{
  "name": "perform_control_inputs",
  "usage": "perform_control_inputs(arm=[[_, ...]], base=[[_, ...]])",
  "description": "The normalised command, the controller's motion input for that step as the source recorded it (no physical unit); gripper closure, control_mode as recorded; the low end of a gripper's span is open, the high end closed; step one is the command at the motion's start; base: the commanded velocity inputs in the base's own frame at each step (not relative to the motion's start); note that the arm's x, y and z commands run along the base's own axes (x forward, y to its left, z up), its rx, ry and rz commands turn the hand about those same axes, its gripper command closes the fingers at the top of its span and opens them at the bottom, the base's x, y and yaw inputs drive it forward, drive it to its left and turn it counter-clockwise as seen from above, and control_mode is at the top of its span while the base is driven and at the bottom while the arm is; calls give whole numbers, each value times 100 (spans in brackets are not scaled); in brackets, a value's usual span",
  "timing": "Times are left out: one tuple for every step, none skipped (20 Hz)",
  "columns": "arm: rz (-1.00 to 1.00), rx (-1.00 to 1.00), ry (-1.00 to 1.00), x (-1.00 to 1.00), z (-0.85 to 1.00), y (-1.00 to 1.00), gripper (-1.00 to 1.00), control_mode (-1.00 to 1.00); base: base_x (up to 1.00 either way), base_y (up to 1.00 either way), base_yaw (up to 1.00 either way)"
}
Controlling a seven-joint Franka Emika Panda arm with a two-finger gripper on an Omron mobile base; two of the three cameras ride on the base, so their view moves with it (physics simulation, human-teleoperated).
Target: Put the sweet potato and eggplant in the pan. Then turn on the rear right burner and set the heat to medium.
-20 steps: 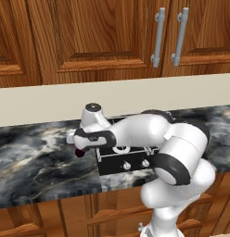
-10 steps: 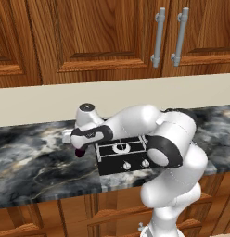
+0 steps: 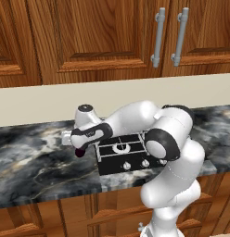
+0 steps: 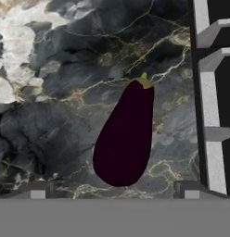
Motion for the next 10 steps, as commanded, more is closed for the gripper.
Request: perform_control_inputs(arm=[[0,0,5,0,-33,0,-100,-100],[0,0,4,0,-34,0,-100,-100],[0,0,1,1,-31,0,-100,-100],[0,0,1,4,-26,0,-100,-100],[0,0,0,11,-24,0,-100,-100],[0,0,0,14,-17,0,-100,-100],[0,0,0,16,-9,0,-100,-100],[0,0,0,18,0,0,-100,-100],[0,0,0,19,0,0,-100,-100],[0,0,0,23,0,0,-100,-100]], base=[[0,0,0],[0,0,0],[0,0,0],[0,0,0],[0,0,0],[0,0,0],[0,0,0],[0,0,0],[0,0,0],[0,0,0]])
